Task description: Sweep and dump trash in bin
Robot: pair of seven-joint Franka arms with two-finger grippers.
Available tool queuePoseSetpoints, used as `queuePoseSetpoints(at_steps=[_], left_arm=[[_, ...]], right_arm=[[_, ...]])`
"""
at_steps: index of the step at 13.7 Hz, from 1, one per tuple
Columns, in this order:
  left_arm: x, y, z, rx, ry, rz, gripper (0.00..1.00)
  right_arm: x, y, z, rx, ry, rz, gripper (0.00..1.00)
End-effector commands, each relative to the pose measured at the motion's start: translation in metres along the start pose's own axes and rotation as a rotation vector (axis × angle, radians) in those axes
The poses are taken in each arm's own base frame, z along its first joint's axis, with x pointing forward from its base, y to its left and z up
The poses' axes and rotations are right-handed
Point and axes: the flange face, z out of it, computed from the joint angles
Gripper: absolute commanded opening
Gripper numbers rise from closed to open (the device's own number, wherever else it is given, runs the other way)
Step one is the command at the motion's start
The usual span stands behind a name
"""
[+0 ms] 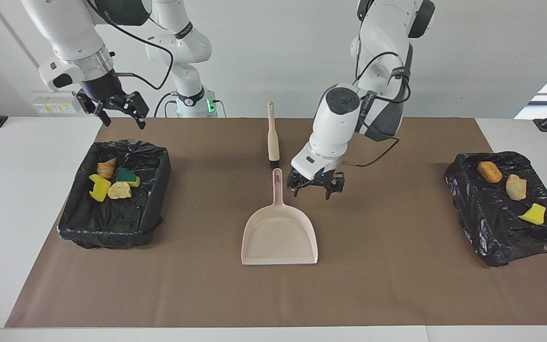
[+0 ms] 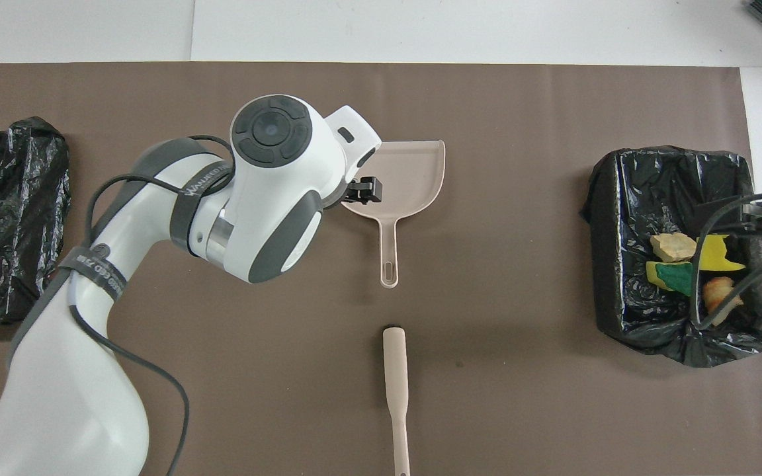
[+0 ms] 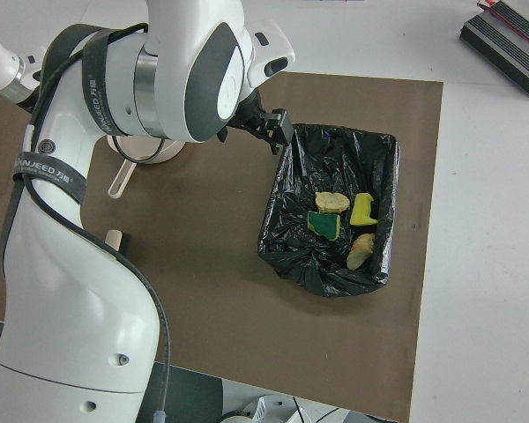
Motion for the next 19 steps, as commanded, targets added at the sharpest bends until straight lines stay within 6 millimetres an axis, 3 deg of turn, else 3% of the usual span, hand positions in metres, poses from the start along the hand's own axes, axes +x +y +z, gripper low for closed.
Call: queuePoseSetpoints(at_steps=[1,2,6,9,11,14,19], left_arm=[[-0.015,-0.064,-0.043,0.038,0.007,0.09,1.0],[-0.02,-0.089,-0.065,0.047,0.017,0.11,1.0],[-0.04,-0.146,-0.138,0.07,0.025,0.151,1.0],[-0.054,-0.17,-0.176,0.071,-0.003,0.149,1.0],[-0.065,-0.17,-0.205,0.068,-0.043,0.145,1.0],[-0.092,-0.177,-0.236,0.076,-0.07,0.127,1.0],[-0.097,-0.189,-0.238,0.037,-0.089,0.092,1.0]], right_arm=[[-0.003,-0.005,-0.003,0.013,-0.007,-0.019,1.0],[-0.003,-0.007,-0.003,0.017,-0.008,-0.022,1.0],[-0.003,-0.007,-0.003,0.017,-0.008,-0.022,1.0],[-0.003,-0.007,-0.003,0.017,-0.008,-0.022,1.0],[-0.003,-0.007,-0.003,0.017,-0.008,-0.022,1.0],[-0.003,-0.007,-0.003,0.017,-0.006,-0.022,1.0],[-0.003,-0.007,-0.003,0.017,-0.006,-0.022,1.0]])
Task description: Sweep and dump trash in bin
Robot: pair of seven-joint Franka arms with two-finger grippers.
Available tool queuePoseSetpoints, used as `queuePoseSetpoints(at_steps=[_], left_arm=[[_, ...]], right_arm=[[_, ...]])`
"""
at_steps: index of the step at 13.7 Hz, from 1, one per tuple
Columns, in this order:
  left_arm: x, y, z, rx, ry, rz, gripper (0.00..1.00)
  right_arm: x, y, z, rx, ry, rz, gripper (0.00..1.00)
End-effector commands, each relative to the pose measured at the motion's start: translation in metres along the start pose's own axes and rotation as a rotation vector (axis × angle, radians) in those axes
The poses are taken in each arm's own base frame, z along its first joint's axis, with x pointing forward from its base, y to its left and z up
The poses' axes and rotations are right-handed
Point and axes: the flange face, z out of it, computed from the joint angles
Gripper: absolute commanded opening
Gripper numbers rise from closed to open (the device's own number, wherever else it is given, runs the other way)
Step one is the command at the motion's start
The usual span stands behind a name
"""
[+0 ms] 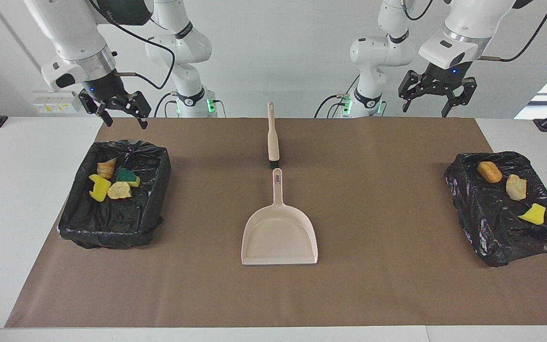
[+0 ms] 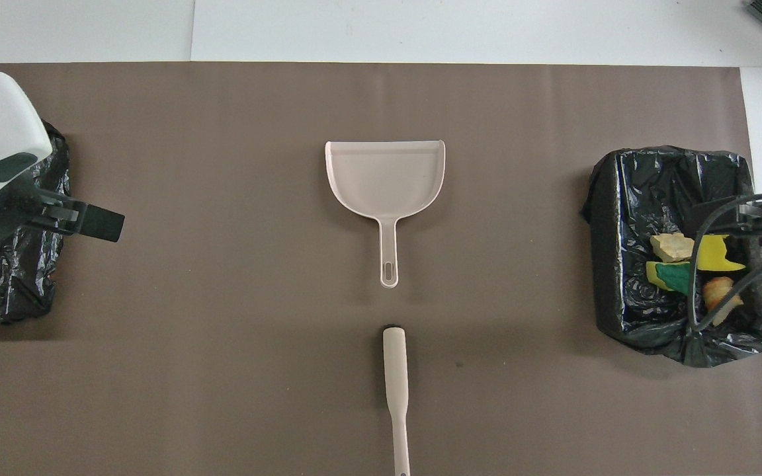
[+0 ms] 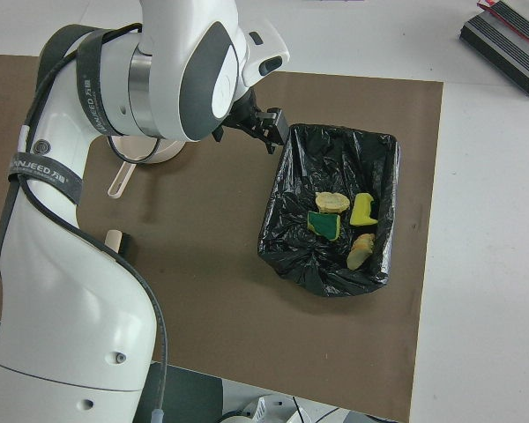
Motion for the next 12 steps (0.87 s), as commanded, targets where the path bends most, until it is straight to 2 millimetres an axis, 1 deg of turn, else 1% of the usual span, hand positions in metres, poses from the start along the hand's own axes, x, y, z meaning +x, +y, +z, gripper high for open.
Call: queuePoseSetpoints(at_steps=[1,2,3,7,8,12], left_arm=[[-0.004,-0.015,0.004,-0.076,-0.025,-0.026,1.0],[-0.005,-0.026,0.007,-0.097,-0.047,-0.051,1.0],[-0.006,-0.031,0.009,-0.101,-0.063,-0.059,1.0],[-0.003,-0.03,0.006,-0.087,-0.056,-0.053,1.0],[-0.004,-0.03,0.002,-0.072,-0.037,-0.049,1.0],[-0.007,-0.032,0.004,-0.06,-0.047,-0.055,1.0]], right_arm=[[-0.002,0.001,-0.003,0.016,-0.006,-0.007,1.0],[-0.002,0.001,-0.003,0.016,-0.006,-0.007,1.0],[-0.002,0.001,-0.003,0.016,-0.006,-0.007,1.0],[-0.002,0.001,-0.003,0.016,-0.006,-0.007,1.0],[-0.002,0.001,-0.003,0.016,-0.006,-0.007,1.0],[-0.002,0.001,-0.003,0.016,-0.006,-0.007,1.0]])
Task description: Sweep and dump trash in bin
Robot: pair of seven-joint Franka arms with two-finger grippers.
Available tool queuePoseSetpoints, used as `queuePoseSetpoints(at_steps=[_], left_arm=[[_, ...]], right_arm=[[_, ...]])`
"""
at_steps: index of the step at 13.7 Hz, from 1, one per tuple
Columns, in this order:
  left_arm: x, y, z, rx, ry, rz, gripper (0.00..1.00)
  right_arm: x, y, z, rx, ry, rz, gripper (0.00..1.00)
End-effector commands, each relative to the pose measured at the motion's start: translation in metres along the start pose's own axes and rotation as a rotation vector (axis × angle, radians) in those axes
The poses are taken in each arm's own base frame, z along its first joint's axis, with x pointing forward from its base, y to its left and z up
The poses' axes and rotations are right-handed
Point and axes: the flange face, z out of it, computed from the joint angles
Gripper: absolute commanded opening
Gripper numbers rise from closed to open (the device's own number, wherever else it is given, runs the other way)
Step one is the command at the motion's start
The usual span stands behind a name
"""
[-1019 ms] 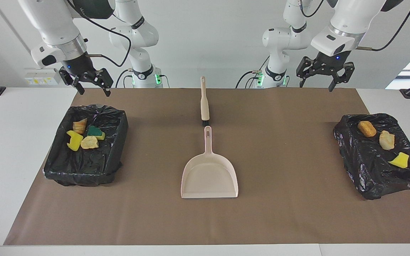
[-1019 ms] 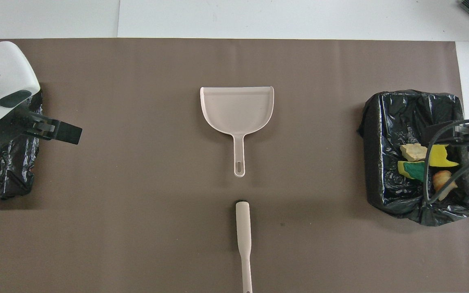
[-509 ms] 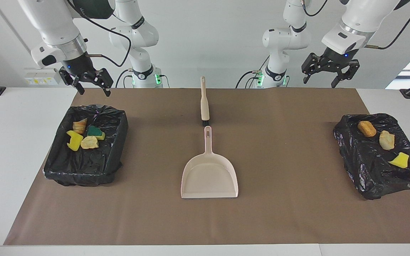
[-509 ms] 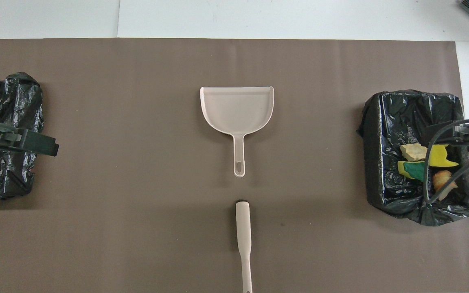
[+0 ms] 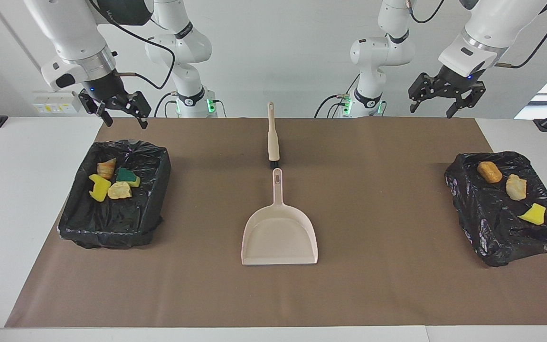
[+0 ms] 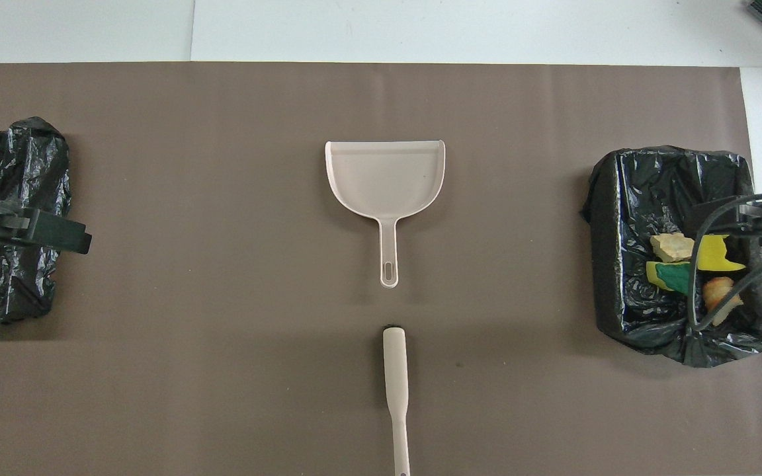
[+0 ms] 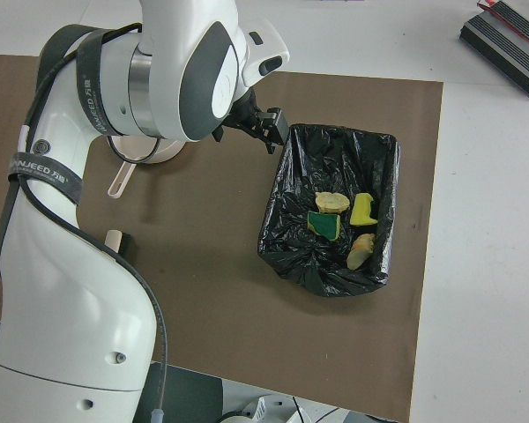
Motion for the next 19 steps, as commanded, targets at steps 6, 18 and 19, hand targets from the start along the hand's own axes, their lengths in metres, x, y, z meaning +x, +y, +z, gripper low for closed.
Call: queuePoseSetpoints(at_steps=[6,18,19], left_arm=[[-0.005,-0.027,-0.007,0.071,0.004,-0.035,1.0],[-0.001,-0.034,-0.004,0.055,-0.004,-0.027,1.0],[-0.001,-0.035,-0.004,0.054,-0.007,-0.027,1.0]], right_arm=[[-0.002,0.001,-0.003,0.015,-0.008,-0.007,1.0],[-0.002,0.001,-0.003,0.016,-0.006,-0.007,1.0],[-0.002,0.001,-0.003,0.015,-0.008,-0.007,1.0]])
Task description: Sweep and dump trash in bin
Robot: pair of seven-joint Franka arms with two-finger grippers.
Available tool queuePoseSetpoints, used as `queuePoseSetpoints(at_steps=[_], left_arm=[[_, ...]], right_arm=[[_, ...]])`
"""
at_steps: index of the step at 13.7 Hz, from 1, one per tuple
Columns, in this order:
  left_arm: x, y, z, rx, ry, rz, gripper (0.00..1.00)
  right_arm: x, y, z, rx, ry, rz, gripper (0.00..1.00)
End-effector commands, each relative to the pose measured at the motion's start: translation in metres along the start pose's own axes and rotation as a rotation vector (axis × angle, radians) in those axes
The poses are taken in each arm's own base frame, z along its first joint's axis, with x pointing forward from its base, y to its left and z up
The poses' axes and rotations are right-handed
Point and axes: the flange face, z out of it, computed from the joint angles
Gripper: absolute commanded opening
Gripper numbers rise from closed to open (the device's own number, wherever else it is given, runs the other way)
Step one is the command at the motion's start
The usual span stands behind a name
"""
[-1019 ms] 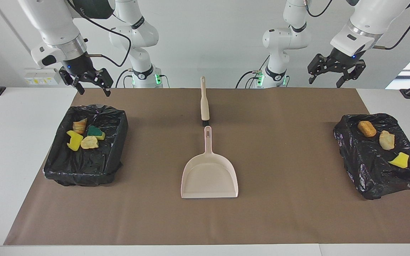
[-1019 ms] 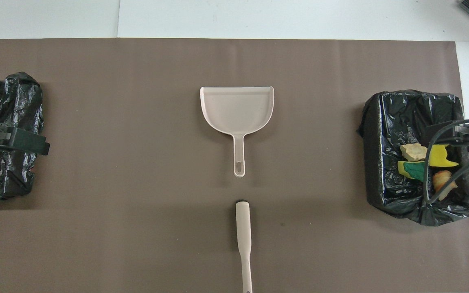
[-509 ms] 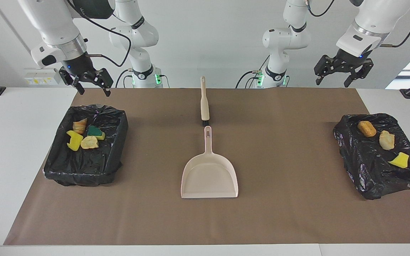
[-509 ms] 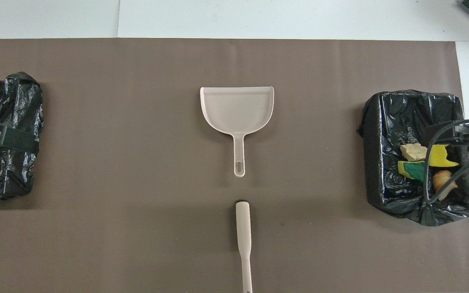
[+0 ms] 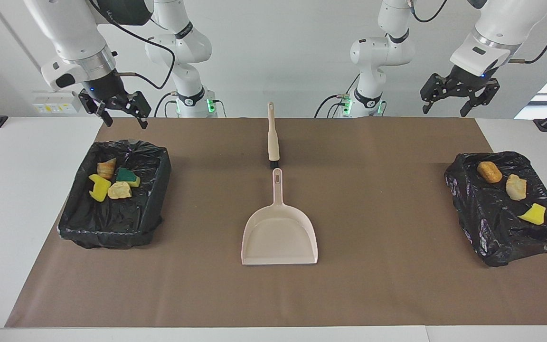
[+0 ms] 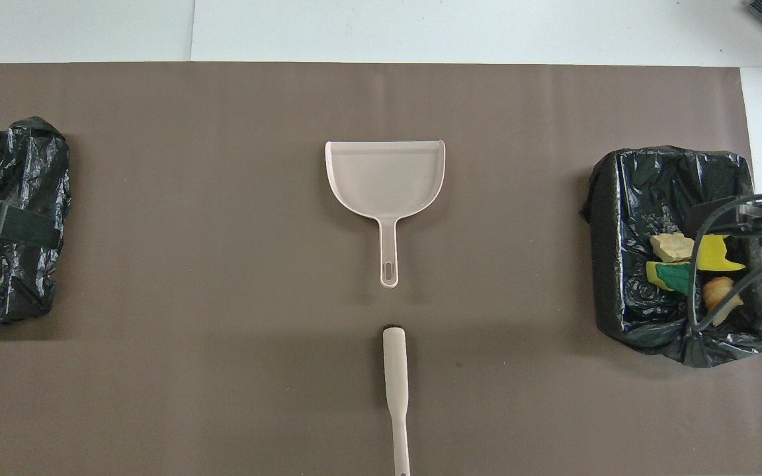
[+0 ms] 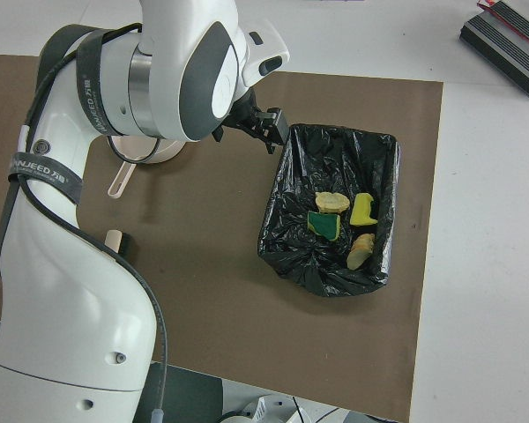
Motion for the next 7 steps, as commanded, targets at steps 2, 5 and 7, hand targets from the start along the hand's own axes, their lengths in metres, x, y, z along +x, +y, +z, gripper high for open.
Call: queuePoseSetpoints(at_steps=[2,5,7], left_arm=[[-0.0002,-0.0065,-0.0017,-0.01,-0.011,0.007,1.0],[-0.0005,-0.0081,-0.0009,-0.012,-0.014,0.006,1.0],[-0.0014,-0.013,-0.0017,-0.013,-0.012,-0.003,1.0]], right_arm=[[-0.002,0.0015,-0.0028,0.016,-0.006,-0.007,1.0],[-0.002,0.0015,-0.0028,0.016,-0.006,-0.007,1.0],[-0.0022,0.0015,-0.0027,0.015,-0.008,-0.007,1.0]])
